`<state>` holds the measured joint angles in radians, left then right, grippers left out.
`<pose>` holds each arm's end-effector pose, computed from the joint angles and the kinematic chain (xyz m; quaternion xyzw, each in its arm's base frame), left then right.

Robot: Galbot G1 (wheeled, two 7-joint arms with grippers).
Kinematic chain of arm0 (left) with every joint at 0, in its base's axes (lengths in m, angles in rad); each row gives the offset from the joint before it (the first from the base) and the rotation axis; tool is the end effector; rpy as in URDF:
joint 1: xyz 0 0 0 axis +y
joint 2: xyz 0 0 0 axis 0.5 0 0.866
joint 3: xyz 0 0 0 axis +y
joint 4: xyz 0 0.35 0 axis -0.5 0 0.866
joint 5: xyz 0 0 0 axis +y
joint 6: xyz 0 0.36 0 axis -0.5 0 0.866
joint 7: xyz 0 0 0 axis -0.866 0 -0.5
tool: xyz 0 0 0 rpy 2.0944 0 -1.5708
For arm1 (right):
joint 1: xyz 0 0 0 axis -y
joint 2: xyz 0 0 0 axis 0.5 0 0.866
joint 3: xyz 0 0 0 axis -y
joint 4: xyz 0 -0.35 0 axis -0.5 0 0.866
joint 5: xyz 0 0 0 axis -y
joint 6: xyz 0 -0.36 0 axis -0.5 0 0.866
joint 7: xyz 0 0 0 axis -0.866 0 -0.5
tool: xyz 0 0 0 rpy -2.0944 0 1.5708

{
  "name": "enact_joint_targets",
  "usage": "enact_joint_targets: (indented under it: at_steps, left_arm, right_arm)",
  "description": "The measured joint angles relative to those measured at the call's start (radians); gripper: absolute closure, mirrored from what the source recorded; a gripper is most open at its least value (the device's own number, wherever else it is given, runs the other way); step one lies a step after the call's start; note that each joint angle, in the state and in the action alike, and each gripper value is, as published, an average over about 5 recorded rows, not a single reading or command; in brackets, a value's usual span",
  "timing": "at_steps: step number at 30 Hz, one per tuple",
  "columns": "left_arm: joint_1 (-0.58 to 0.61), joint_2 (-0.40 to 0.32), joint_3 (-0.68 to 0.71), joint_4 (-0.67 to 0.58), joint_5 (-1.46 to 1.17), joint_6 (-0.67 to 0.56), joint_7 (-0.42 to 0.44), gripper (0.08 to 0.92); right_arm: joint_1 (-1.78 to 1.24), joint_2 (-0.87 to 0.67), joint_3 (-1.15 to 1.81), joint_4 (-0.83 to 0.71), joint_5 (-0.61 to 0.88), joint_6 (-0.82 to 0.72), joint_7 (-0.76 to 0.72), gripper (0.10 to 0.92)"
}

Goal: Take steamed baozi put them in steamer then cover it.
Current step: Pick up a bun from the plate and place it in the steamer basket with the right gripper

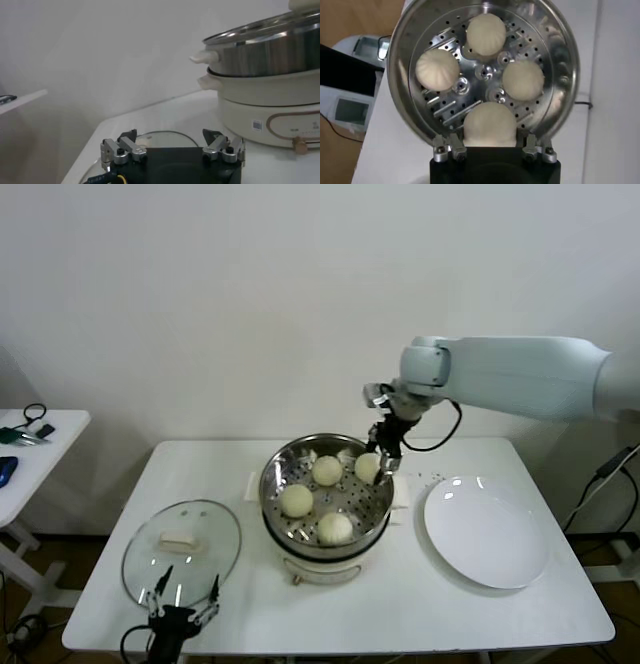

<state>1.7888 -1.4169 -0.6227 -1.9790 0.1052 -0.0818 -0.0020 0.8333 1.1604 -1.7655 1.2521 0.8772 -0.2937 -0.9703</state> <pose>0.1076 0.0641 -0.3693 -0.0136 -0.9823 -0.1425 0.1210 0.5706 0.0514 -0.0536 0.5811 -0.5121 0.5007 0.3865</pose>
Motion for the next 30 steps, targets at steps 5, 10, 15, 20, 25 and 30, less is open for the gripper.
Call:
enact_joint_targets:
  at_steps: [5,10,15,20,25,30]
  left_arm:
    - [-0.006,0.004,-0.005,0.008,-0.002,0.001,0.000,0.177]
    - [-0.008,0.006,-0.010,0.016,-0.005,0.000,0.000,0.177]
    - [-0.014,0.007,-0.012,0.025,-0.006,0.000,0.000,0.177]
    - [-0.021,0.007,-0.012,0.029,-0.007,0.001,0.000,0.177]
    - [-0.028,0.007,-0.012,0.030,-0.007,0.004,0.000,0.177]
    - [-0.030,0.007,-0.012,0.031,-0.007,0.005,0.000,0.177]
  right_arm:
    - [-0.028,0.044,-0.003,-0.020,0.007,-0.004,0.008,0.355]
    - [-0.053,0.068,-0.013,-0.037,0.005,-0.005,0.008,0.355]
    - [-0.075,0.079,-0.025,-0.049,-0.005,-0.004,0.003,0.355]
    - [-0.090,0.088,-0.028,-0.064,-0.015,-0.003,-0.003,0.345]
    - [-0.097,0.092,-0.024,-0.071,-0.023,-0.003,-0.006,0.248]
    - [-0.096,0.088,-0.014,-0.069,-0.031,-0.001,-0.011,0.204]
